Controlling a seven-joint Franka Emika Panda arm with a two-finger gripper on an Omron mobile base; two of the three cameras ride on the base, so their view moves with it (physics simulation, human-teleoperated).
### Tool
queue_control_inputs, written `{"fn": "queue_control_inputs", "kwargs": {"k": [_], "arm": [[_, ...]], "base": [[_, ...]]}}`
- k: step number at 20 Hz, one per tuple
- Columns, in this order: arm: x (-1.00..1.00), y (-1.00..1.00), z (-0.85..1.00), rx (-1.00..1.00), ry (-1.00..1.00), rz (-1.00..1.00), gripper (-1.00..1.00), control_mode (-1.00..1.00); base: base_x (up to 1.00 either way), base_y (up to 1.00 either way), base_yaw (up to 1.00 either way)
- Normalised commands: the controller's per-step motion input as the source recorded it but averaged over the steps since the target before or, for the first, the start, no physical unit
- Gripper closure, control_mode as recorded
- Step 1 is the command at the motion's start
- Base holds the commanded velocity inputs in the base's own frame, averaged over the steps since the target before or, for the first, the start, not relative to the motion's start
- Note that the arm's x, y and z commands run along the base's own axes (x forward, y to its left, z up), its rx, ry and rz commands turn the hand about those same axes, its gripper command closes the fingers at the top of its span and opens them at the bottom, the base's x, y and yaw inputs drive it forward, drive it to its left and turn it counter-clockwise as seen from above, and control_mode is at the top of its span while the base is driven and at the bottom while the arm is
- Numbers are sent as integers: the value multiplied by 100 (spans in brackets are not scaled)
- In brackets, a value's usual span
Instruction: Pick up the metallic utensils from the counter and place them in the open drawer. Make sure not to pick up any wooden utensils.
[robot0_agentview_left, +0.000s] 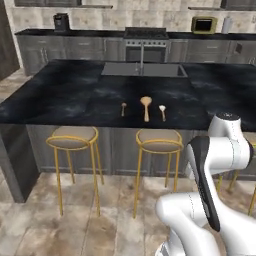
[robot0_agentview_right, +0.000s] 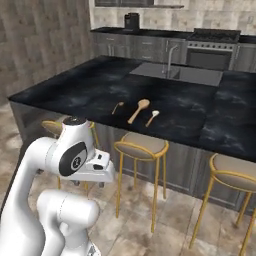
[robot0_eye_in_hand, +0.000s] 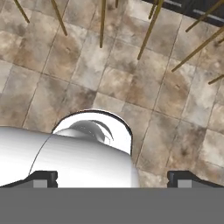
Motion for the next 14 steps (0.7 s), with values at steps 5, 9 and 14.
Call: {"fn": "queue_control_inputs", "kwargs": {"k": [5, 9, 14], "arm": [[0, 0, 0, 0, 0, 0, -100, 100], [0, 0, 0, 0, 0, 0, -100, 100], [0, 0, 0, 0, 0, 0, -100, 100]], "base": [[100, 83, -46], [100, 59, -36], [92, -12, -3]]}}
